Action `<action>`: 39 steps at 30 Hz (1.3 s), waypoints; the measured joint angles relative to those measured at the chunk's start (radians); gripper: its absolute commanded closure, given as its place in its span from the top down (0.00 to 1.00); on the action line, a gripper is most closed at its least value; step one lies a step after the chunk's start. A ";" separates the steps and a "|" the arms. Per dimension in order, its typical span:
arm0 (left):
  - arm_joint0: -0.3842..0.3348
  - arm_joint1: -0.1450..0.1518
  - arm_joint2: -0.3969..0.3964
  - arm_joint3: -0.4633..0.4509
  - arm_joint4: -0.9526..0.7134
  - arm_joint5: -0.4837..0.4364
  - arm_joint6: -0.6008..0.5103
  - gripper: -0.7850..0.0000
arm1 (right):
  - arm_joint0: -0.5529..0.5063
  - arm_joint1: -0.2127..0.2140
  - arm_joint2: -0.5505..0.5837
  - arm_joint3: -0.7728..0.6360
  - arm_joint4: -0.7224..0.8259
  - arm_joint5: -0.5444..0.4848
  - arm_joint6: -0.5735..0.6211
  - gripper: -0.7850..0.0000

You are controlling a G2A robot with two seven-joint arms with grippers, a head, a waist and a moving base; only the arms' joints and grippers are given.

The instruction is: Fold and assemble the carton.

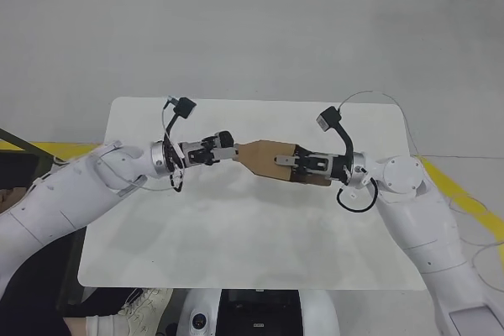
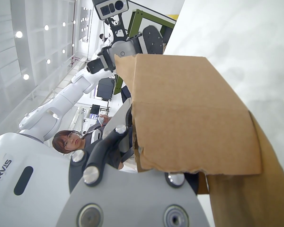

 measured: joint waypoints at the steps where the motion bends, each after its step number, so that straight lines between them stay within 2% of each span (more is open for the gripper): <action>1: 0.002 -0.005 -0.006 0.005 0.005 0.015 -0.013 1.00 | 0.000 0.000 0.000 -0.002 0.000 0.001 0.000 0.00; 7: 0.024 -0.025 -0.035 0.021 0.068 0.064 -0.027 1.00 | -0.002 0.002 0.001 -0.007 0.012 -0.002 0.007 0.00; 13: 0.061 -0.035 -0.067 0.038 0.087 0.072 -0.037 1.00 | -0.005 0.004 0.005 -0.014 0.037 -0.011 0.024 0.00; 30: 0.131 -0.074 -0.151 0.080 0.058 0.071 -0.128 1.00 | -0.011 0.008 0.013 -0.020 0.089 -0.029 0.061 0.00; 39: 0.156 -0.099 -0.185 0.098 0.036 0.037 -0.206 1.00 | -0.005 0.008 0.007 -0.017 0.108 -0.035 0.076 0.00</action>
